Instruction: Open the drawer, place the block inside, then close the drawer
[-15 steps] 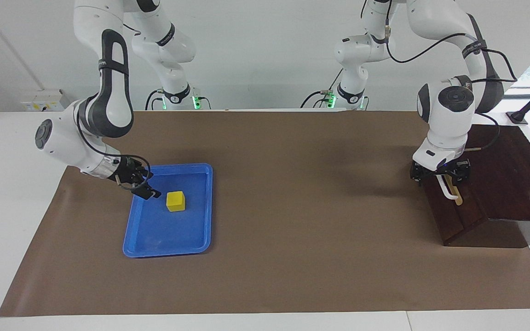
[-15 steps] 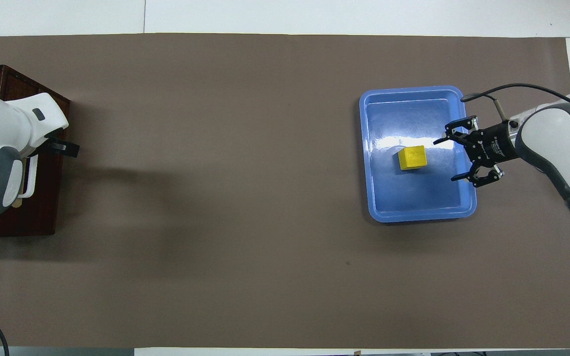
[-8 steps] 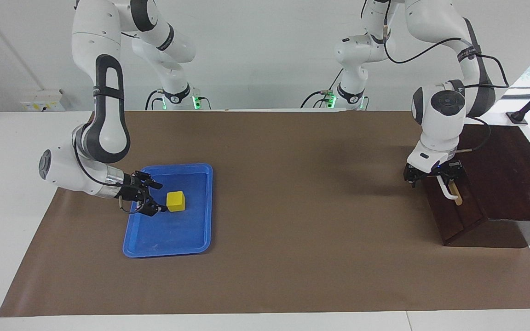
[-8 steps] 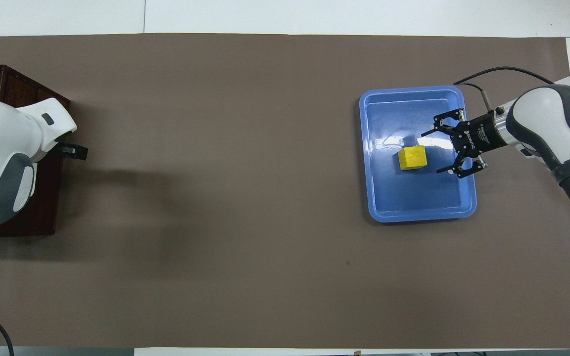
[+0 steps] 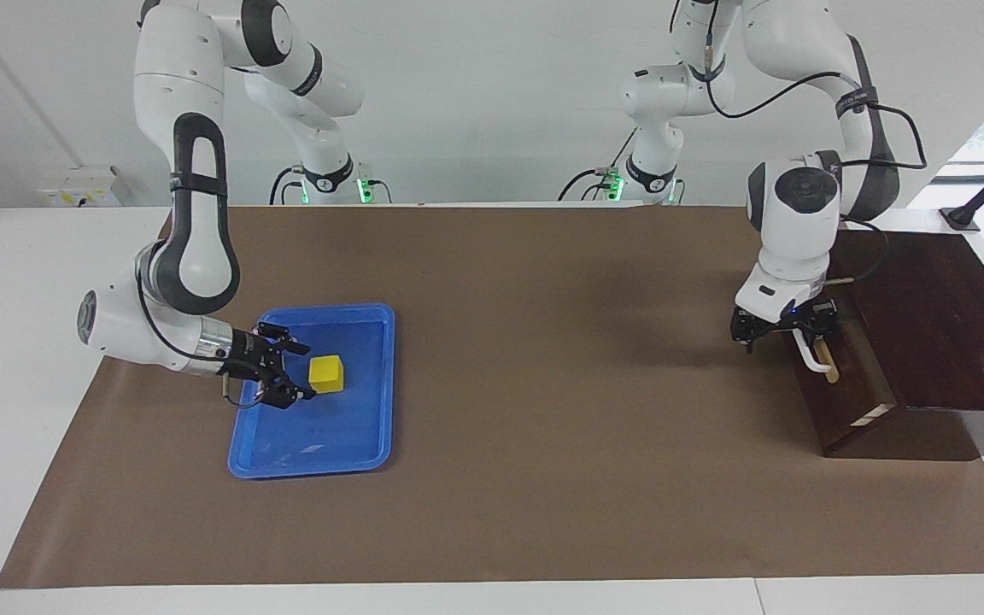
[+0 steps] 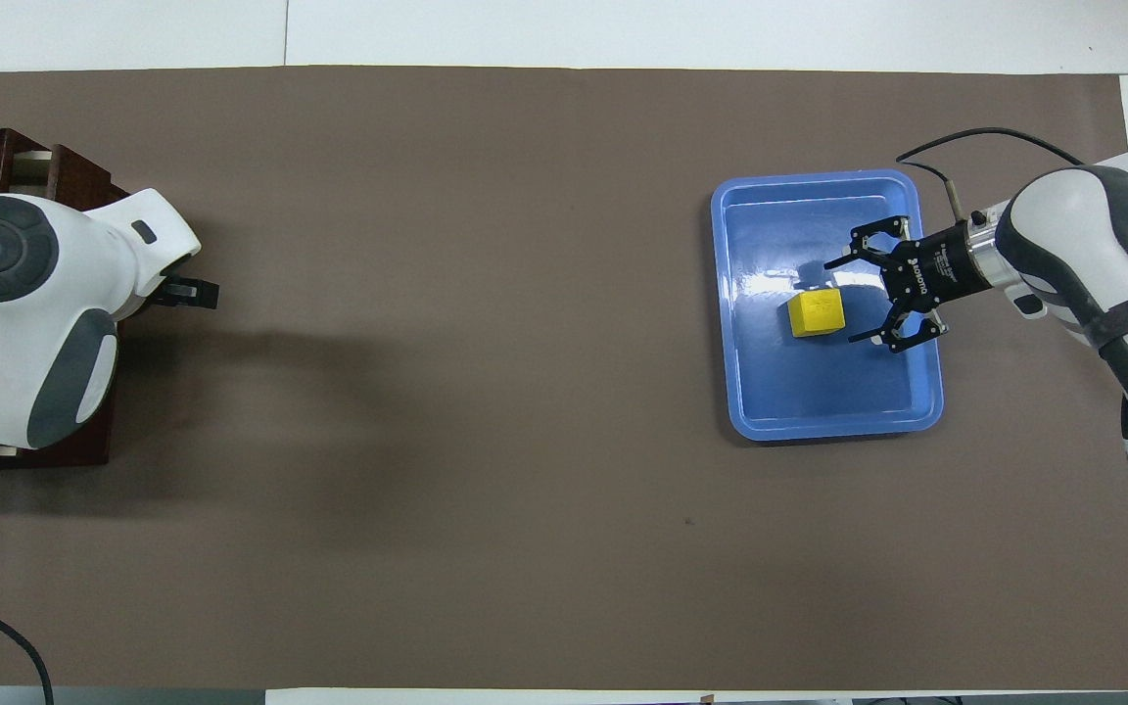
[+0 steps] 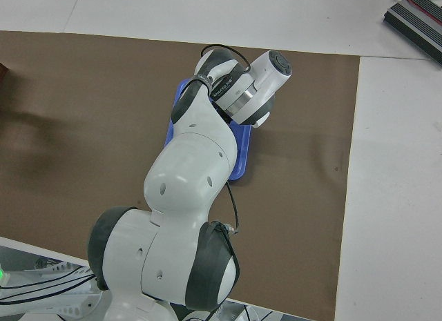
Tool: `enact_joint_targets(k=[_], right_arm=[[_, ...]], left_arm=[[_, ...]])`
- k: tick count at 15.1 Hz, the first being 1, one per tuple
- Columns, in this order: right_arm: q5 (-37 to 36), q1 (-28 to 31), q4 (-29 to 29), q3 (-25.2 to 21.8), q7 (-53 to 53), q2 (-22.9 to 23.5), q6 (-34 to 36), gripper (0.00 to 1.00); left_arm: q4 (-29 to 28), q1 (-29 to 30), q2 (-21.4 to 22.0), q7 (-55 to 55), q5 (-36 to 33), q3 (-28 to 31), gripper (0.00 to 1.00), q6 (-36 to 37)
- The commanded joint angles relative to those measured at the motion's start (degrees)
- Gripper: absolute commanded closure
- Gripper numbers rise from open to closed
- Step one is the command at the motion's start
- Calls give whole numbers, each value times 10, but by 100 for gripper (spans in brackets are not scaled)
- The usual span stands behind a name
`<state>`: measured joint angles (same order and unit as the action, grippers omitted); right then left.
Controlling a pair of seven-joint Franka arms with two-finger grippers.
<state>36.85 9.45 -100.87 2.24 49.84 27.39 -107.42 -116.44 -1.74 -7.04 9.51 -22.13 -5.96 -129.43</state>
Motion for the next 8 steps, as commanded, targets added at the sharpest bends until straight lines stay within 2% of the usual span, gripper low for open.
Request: enact_joint_targets(k=[1, 3, 8], right_arm=[[19, 7, -22, 6, 3, -1, -11, 0], [19, 6, -25, 6, 1, -2, -14, 0], [21, 7, -22, 7, 0, -2, -12, 0]], left_arm=[[2, -51, 1, 52, 40, 3, 0, 15], [8, -77, 0, 86, 67, 4, 0, 22], [10, -108, 0, 118, 80, 3, 0, 25]])
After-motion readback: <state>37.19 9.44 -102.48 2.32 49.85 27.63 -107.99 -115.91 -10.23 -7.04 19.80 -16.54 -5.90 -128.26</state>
